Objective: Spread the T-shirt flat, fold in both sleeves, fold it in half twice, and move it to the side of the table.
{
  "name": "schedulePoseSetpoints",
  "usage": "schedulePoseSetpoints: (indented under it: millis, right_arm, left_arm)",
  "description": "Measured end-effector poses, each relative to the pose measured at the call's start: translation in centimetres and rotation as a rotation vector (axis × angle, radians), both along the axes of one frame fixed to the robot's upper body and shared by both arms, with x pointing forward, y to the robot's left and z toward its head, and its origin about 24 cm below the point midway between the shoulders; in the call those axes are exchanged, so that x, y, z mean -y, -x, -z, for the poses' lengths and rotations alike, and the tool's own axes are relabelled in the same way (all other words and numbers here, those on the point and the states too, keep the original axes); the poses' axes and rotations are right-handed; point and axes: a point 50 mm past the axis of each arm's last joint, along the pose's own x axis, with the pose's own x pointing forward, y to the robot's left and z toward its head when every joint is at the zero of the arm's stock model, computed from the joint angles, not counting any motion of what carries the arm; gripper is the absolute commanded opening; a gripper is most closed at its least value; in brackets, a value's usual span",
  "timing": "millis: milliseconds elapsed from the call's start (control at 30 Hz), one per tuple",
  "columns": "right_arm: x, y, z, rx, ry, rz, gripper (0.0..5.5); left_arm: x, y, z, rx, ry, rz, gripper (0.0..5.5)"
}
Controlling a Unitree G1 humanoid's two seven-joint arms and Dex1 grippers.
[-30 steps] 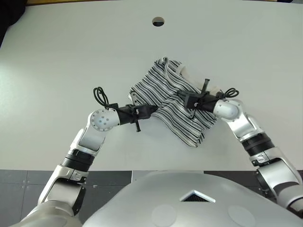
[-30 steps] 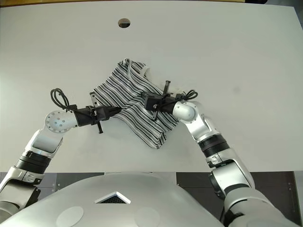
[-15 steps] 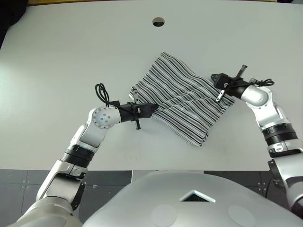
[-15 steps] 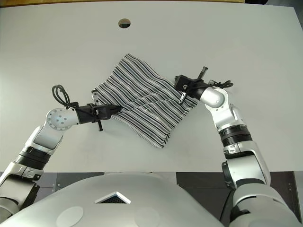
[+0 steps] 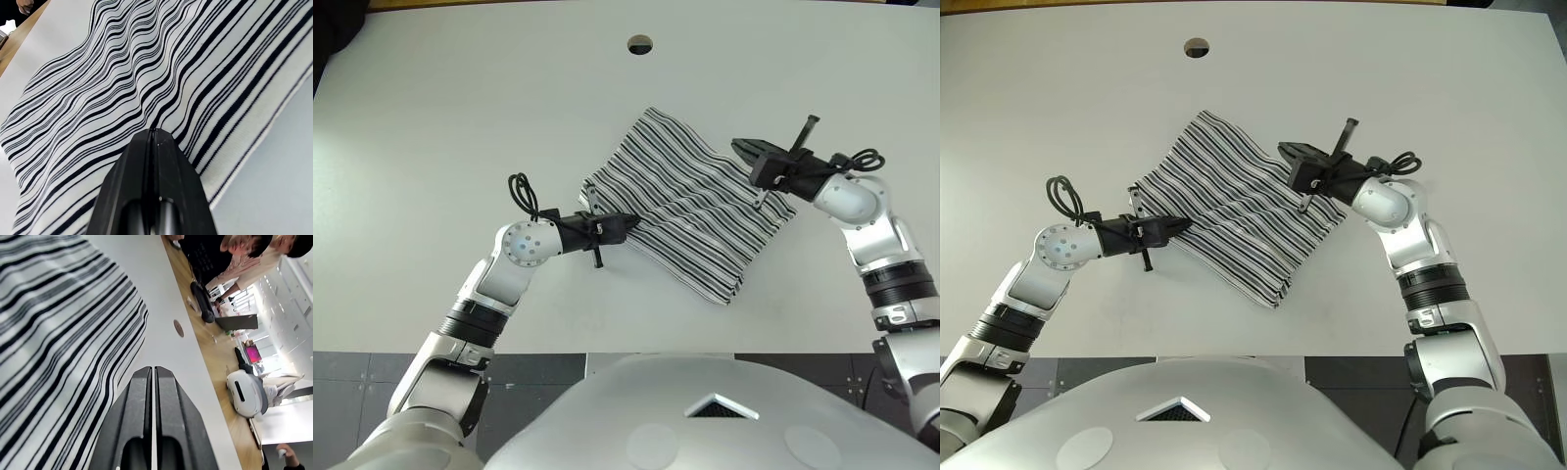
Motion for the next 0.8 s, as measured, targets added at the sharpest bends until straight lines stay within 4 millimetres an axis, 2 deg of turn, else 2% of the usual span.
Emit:
schedulePoseSetpoints:
  millis: [67, 267, 467, 600, 667, 800]
  right_arm:
    - [0.1, 0.1, 0.3, -0.019, 0.020, -0.011, 0.10]
    - [1.5, 1.3, 3.7, -0.181, 0.216, -0.042, 0.10]
    - [2.7, 2.2, 3.0, -0.210, 0.339, -0.116, 0.10]
    - [3.5, 4.7, 2.1, -0.270, 0.441, -0.216, 0.10]
    - [3.2, 6.3, 1.7, -0.304, 0.460, -0.276, 0.10]
    - [1.0, 8.7, 1.6, -0.339, 0.441, -0.386, 0.10]
  left_arm:
    - [0.0, 0.0, 0.0, 0.000, 0.000, 0.000, 0.11]
    - [0.0, 0.0, 0.0, 0.001, 0.000, 0.001, 0.11]
    - [-0.2, -0.3, -0.1, -0.003, 0.009, -0.020, 0.11]
    - [-1.1, -1.4, -0.5, -0.011, 0.008, -0.095, 0.11]
    - [-1.3, -1.9, -0.6, -0.011, -0.002, -0.112, 0.11]
    - [-1.4, -2.8, -0.7, -0.002, -0.019, -0.123, 0.11]
